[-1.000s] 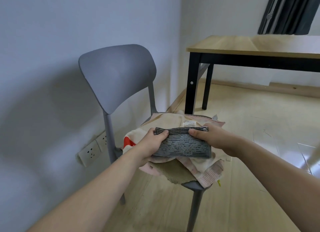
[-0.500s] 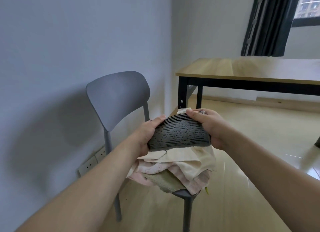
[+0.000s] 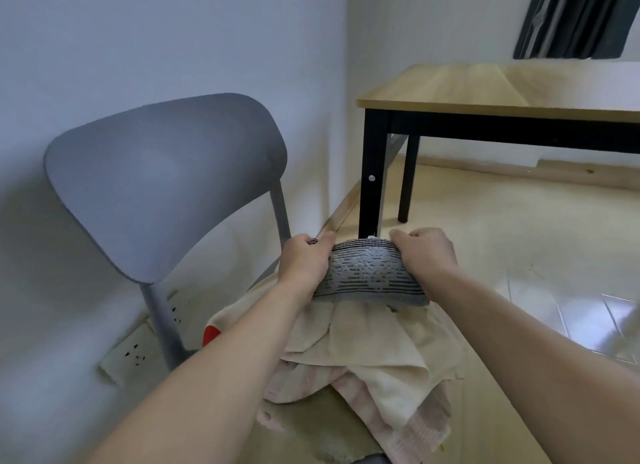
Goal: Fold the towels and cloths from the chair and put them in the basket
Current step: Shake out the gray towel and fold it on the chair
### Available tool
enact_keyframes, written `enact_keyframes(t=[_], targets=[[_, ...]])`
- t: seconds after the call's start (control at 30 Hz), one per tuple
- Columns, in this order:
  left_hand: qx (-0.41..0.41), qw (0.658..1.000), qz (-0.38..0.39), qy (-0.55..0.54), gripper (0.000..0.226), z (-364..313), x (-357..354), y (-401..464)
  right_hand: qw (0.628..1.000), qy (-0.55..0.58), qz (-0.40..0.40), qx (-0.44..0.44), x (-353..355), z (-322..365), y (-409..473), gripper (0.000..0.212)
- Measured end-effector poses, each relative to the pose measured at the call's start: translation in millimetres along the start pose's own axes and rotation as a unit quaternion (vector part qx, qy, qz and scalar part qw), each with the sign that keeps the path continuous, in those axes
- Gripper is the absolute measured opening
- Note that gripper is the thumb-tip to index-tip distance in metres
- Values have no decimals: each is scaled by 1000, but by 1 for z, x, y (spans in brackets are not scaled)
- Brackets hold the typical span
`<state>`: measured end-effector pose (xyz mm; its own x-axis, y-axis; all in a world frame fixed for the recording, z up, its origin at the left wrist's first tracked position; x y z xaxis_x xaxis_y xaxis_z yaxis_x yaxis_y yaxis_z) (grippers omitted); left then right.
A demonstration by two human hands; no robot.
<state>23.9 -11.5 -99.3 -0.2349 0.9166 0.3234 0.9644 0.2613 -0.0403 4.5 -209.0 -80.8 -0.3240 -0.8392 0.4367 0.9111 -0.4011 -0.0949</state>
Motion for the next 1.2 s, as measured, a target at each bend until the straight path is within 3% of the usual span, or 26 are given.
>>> enact_keyframes(t=[0.13,0.23,0.4,0.6,0.77,1.0,1.2], targets=[[31,999,21,22,38,-11,-16,25,998,-28,25,-54,3,10,24,48],[25,996,53,62,37,-63,-13,31,996,-38,40,-70,32,57,31,43],[27,994,67,82,44,-208,11,35,990,22,65,-123,106,186,40,39],[9,994,98,47,43,-418,47,2,972,133,67,-181,241,344,13,54],[-4,995,89,44,42,-538,63,-55,960,151,75,-224,326,414,-26,69],[24,995,80,54,40,-556,54,-75,940,97,199,-261,356,414,-46,69],[77,987,138,38,49,-566,-27,-92,964,107,109,-219,415,375,-3,74]])
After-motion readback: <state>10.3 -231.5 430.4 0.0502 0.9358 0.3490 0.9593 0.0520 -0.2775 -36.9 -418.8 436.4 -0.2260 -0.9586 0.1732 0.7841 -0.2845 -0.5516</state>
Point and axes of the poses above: each hand's wrist, its own y-axis towards the middle knuckle, its own x-axis out of the back of the hand, z = x × y, the point moved 4 cm from there along y, towards the middle knuckle
